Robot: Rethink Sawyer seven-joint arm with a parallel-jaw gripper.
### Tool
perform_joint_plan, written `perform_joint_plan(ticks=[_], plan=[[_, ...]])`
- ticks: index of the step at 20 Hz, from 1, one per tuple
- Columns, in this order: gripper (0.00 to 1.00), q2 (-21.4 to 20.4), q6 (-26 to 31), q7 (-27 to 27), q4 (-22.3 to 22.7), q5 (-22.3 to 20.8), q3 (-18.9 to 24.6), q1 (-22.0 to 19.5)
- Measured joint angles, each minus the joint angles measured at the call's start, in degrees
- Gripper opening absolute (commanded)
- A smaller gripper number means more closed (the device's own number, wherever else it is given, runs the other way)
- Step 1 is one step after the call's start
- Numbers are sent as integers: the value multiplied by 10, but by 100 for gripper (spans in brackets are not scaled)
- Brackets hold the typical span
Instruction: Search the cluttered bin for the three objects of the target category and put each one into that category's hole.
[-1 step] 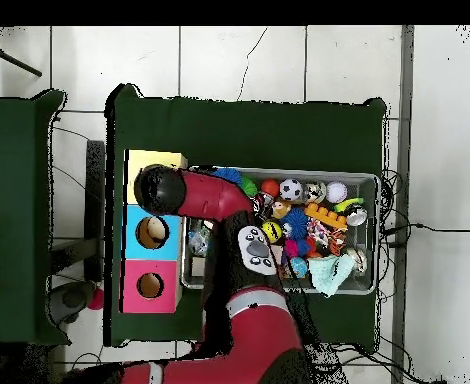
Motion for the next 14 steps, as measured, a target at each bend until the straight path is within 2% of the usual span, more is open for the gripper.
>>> perform_joint_plan(ticks=[5, 11, 14], plan=[[0, 21, 37, 0, -53, -1, -45, 36], [0, 24, 82, 0, -65, -1, -49, 36], [0, 9, 141, 0, -65, -2, -48, 31]])
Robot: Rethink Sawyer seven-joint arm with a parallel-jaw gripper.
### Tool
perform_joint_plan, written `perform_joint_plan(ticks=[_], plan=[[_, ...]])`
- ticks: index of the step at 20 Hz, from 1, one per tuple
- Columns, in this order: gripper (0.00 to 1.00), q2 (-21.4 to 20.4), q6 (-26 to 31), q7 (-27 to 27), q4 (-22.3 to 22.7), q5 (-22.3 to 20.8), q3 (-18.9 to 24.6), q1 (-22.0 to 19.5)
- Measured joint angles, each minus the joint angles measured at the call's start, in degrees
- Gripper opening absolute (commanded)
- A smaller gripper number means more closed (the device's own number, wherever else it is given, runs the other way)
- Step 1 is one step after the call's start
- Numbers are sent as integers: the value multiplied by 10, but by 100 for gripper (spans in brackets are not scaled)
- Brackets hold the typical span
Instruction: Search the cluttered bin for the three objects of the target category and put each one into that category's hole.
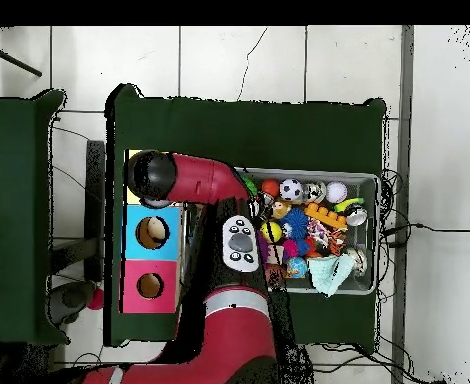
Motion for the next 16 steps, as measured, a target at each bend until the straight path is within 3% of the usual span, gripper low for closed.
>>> perform_joint_plan(ticks=[4, 6, 11, 16], plan=[[0, -18, 52, 0, -5, 0, 2, -6], [0, -39, 107, 0, -15, -2, 2, -15], [0, -62, 162, 0, -25, -4, 0, -38], [0, -77, 175, 0, -37, -29, -10, -58]])
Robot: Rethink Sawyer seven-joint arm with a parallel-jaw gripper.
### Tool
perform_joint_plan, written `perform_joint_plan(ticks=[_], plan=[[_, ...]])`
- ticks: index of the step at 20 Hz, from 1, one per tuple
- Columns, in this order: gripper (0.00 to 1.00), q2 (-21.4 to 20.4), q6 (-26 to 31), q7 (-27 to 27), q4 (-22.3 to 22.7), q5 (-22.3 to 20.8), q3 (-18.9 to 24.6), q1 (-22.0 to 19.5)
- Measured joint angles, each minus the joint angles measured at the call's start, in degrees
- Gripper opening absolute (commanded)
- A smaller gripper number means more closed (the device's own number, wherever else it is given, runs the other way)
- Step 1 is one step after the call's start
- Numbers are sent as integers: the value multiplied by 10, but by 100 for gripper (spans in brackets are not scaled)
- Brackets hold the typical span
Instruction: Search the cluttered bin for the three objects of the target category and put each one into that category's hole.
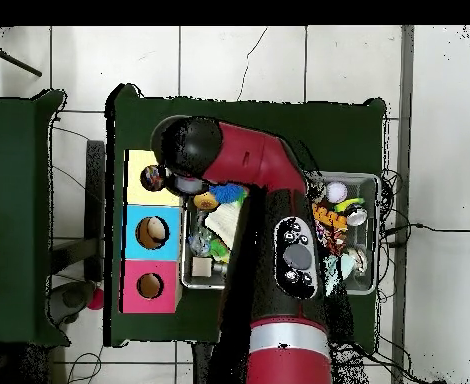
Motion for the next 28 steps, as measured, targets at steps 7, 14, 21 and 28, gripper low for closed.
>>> perform_joint_plan(ticks=[7, 14, 21, 28], plan=[[0, -3, -2, 0, -25, -118, -19, -22], [0, 5, -26, 0, -38, -217, -17, -68], [0, 14, -37, -1, -44, -273, -7, -104], [100, 20, -37, -1, -49, -307, 10, -123]])
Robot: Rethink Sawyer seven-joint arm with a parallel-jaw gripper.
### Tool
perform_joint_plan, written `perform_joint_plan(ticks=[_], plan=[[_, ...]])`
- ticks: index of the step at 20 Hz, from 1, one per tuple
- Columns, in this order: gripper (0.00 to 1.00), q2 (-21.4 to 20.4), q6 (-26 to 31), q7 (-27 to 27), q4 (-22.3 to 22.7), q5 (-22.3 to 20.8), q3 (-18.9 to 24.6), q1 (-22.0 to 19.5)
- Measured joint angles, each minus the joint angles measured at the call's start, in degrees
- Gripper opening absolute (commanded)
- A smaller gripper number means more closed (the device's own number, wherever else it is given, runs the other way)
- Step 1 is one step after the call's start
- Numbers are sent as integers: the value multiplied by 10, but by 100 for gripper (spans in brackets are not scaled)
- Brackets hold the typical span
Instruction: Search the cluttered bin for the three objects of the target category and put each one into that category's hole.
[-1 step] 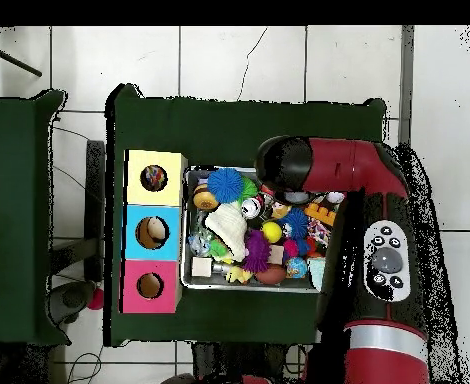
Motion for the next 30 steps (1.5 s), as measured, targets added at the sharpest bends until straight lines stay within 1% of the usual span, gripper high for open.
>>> perform_joint_plan(ticks=[13, 25, 30], plan=[[100, 4, 0, 0, -1, -22, 29, -6], [100, -2, 0, 0, -1, -63, 36, -9], [100, -6, 0, -3, -1, -77, 36, -20]])
